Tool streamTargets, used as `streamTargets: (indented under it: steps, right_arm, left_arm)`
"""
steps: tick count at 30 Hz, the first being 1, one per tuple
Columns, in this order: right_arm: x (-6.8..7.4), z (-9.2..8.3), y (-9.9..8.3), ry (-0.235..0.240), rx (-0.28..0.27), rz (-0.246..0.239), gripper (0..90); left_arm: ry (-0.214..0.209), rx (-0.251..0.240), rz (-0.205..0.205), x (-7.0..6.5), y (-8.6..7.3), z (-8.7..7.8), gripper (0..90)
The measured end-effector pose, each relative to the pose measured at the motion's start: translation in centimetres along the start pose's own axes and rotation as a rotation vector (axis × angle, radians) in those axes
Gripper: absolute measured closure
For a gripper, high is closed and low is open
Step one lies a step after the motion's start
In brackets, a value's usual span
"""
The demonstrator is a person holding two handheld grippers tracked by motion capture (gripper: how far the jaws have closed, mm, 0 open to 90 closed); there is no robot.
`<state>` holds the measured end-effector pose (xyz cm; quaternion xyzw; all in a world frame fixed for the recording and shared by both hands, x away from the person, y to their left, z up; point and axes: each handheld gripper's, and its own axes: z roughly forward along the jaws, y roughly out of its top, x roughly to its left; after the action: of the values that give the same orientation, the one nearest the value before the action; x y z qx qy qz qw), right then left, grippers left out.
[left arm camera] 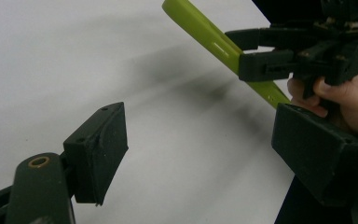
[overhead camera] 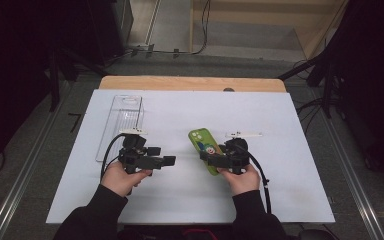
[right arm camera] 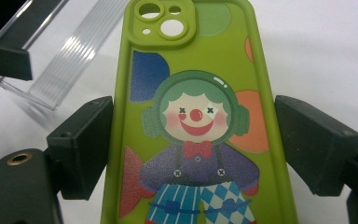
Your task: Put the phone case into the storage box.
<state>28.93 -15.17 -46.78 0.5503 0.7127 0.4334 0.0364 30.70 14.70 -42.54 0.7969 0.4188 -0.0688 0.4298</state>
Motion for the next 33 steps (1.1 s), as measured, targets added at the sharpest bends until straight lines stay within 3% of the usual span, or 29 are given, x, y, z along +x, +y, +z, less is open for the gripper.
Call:
streamTargets:
  steps: [9,21,30,33]
  right_arm:
    - [0.4,1.1,-0.3,0.022,-0.036,0.039,14.5]
    - [0.5,1.7,-0.9,0.055,-0.065,0.092,14.5]
    - [0.9,1.9,-1.3,0.053,-0.083,0.101,14.5]
    - [0.8,2.0,-1.4,0.065,-0.089,0.118,14.5]
  left_arm:
    - [0.02,-0.01,-0.033,0.1,1.2,1.1,19.2]
    - [0.056,-0.024,-0.046,0.0,2.8,2.4,22.2]
    - [0.049,-0.04,-0.099,0.3,3.6,2.8,22.8]
    - [0.065,-0.041,-0.106,0.4,3.9,3.1,23.0]
